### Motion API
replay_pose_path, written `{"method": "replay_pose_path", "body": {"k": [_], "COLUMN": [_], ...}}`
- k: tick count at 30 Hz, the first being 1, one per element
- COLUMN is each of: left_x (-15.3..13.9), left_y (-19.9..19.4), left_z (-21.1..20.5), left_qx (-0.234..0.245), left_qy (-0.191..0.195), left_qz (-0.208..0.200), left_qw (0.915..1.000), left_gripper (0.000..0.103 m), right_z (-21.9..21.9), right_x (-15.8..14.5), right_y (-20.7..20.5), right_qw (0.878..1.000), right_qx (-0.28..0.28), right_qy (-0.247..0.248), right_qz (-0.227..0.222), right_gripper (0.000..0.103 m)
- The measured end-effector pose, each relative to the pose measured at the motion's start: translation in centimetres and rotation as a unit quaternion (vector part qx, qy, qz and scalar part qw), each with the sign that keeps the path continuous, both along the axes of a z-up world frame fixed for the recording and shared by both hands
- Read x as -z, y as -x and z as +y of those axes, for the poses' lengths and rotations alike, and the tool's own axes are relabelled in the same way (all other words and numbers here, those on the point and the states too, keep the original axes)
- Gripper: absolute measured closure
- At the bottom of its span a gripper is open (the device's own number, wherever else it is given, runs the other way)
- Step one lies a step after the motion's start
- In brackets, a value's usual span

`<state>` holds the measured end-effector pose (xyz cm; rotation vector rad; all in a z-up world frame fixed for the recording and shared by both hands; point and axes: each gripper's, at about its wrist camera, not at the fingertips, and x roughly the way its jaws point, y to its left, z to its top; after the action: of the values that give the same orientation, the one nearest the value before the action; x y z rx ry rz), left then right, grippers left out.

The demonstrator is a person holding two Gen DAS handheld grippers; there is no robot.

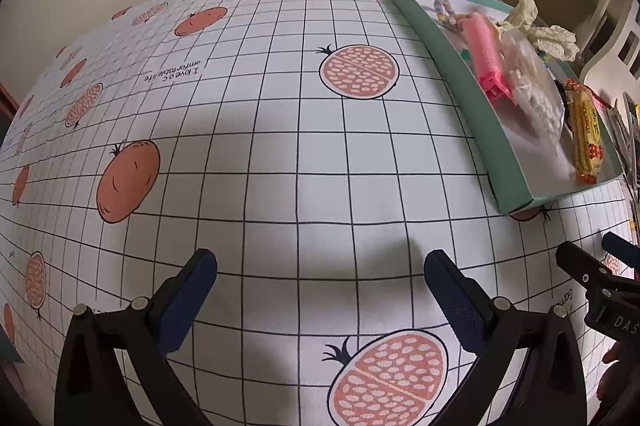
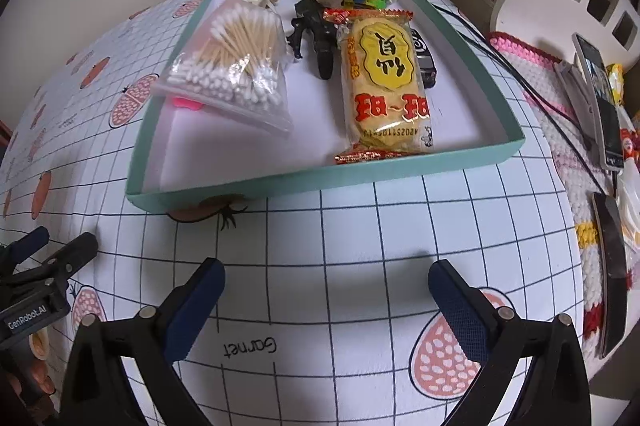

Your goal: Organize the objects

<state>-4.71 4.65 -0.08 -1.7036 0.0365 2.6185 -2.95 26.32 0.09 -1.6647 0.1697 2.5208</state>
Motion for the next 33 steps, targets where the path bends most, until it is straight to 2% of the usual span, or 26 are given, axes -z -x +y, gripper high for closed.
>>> {"method": "replay_pose_path", "body": {"k": [10,33], "left_x": [0.32,0.63], "left_y": [-0.15,-0.12], "left_z": [0.05,-0.37], "left_qx": [-0.007,-0.016], "left_qy": [-0.004,-0.004], "left_qz": [0.009,0.031], "left_qw": [0.9999,0.9994], "left_gripper": [0.000,0.000], "right_z": [-0.08,0.25], "right_x": [0.25,0.14], "right_y": [0.45,0.72], "right_qw": [1.000,1.000], "right_qx": [-0.009,-0.006], "right_qy": [-0.019,-0.021], "right_qz": [0.009,0.021], "right_gripper": [0.000,0.000]}}
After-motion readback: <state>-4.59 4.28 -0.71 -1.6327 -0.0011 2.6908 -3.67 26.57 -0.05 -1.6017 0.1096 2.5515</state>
